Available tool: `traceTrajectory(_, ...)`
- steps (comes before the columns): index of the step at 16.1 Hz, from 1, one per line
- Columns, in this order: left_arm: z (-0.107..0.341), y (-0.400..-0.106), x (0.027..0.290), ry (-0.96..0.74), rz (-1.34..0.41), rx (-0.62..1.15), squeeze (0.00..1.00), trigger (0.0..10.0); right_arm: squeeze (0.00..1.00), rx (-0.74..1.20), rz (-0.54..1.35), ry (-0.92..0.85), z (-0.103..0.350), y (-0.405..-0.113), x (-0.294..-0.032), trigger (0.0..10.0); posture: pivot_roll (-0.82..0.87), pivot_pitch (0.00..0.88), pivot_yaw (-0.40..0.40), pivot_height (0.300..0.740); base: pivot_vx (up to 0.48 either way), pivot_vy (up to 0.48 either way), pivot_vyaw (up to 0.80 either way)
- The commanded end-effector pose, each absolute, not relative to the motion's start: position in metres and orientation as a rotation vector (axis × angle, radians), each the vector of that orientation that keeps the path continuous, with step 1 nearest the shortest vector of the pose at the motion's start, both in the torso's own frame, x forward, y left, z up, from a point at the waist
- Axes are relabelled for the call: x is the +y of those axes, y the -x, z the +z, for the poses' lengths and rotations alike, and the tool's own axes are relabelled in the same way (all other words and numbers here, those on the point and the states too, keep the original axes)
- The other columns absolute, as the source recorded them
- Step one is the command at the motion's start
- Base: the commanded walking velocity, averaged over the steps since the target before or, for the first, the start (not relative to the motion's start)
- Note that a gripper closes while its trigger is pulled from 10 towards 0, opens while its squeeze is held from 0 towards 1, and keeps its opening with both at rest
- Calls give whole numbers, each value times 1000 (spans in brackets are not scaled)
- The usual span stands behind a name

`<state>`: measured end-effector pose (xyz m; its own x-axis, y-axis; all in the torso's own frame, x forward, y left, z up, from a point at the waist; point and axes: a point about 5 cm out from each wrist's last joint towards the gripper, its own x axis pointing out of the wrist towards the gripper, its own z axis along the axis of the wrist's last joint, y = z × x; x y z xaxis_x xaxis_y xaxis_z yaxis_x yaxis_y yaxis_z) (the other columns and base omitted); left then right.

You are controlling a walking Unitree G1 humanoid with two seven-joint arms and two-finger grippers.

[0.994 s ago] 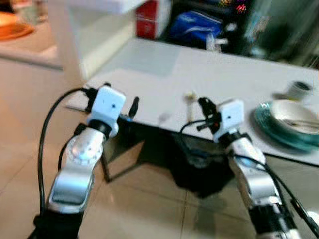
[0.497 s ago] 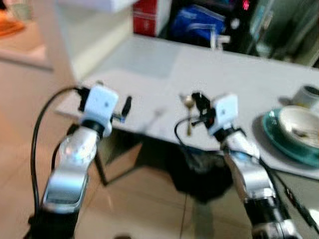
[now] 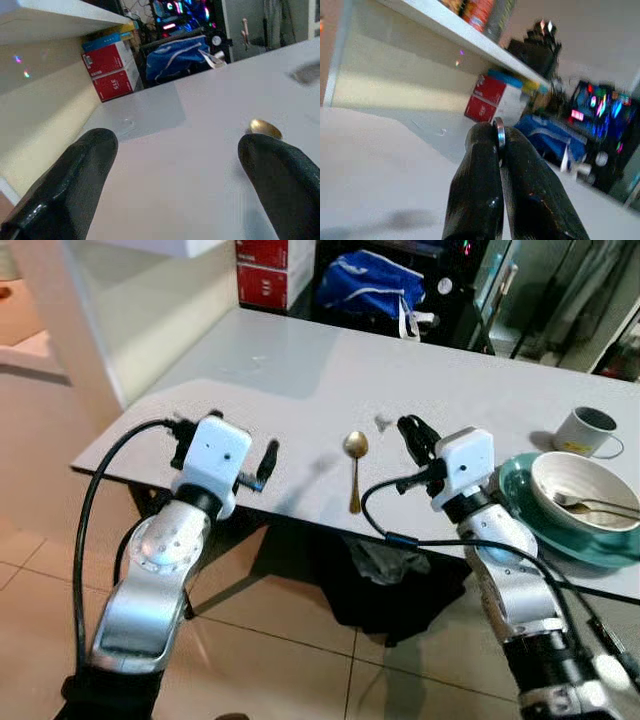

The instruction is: Setting the table

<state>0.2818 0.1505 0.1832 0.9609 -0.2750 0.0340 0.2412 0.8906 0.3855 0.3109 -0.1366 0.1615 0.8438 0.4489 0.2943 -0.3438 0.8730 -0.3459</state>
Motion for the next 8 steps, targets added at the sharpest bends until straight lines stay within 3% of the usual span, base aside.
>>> traceTrajectory(1,183,-278,145,-363,-324,-84,0,10000,0,-406,453,372,162,-313,-137,10000,68,0,-70,740,0,0,0)
traceTrajectory(4,170,-266,148,-382,-426,-12,0,10000,0,-440,511,472,157,-315,-130,10000,76,0,-77,740,0,0,0)
traceTrajectory(8,152,-230,169,-432,-650,175,0,10000,0,-449,610,711,142,-323,-124,10000,101,0,-94,740,0,0,0)
